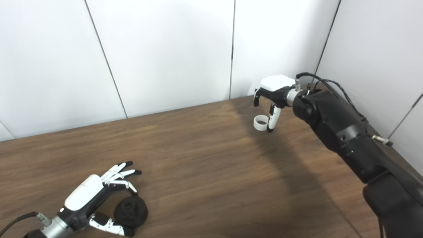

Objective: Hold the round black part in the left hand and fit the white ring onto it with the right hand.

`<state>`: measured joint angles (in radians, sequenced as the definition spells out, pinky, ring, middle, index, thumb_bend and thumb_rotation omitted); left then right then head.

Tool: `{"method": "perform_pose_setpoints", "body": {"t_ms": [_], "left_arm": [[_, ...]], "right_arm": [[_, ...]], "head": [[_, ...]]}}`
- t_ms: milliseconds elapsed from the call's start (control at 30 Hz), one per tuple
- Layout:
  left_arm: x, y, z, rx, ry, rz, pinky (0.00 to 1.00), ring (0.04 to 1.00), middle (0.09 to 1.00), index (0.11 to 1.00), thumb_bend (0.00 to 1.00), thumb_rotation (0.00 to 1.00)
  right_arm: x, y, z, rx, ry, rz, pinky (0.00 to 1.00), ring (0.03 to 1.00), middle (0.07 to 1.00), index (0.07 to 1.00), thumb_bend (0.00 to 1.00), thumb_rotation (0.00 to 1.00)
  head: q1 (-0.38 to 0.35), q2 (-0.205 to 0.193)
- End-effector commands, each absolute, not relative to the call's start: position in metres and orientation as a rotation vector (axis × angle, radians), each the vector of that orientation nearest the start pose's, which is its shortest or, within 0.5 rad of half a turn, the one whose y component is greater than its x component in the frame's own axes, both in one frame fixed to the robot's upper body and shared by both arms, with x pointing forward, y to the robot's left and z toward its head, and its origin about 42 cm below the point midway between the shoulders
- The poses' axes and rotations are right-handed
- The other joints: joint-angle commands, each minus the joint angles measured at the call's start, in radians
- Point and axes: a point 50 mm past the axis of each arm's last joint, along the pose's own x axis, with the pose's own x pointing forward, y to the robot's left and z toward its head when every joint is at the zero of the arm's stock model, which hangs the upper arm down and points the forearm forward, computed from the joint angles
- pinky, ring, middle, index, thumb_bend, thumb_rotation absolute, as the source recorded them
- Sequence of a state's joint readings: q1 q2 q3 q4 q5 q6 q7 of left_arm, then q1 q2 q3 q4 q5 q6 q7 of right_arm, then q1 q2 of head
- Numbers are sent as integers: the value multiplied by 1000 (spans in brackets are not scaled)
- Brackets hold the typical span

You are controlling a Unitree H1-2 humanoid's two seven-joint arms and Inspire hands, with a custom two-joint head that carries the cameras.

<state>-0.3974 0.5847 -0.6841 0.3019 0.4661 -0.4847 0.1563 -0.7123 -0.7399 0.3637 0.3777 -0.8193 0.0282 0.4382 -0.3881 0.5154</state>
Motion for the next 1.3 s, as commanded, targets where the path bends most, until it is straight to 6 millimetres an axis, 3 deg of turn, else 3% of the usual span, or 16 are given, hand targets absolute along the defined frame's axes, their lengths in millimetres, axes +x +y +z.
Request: {"method": "perform_pose_setpoints", "body": {"t_ms": [0, 1267], "left_arm": [[346, 270, 112, 1109, -440, -760, 1000, 1000, 891, 482, 525, 58], [336, 272, 121, 1090, -436, -768, 1000, 1000, 884, 482, 525, 57]], "right_arm": [[475, -379, 304, -1703, 78, 240, 992, 1000, 922, 698, 999, 197], [481, -381, 276, -1693, 106, 270, 955, 1000, 912, 693, 953, 189]], "head": [[-1, 0], [20, 17]]}}
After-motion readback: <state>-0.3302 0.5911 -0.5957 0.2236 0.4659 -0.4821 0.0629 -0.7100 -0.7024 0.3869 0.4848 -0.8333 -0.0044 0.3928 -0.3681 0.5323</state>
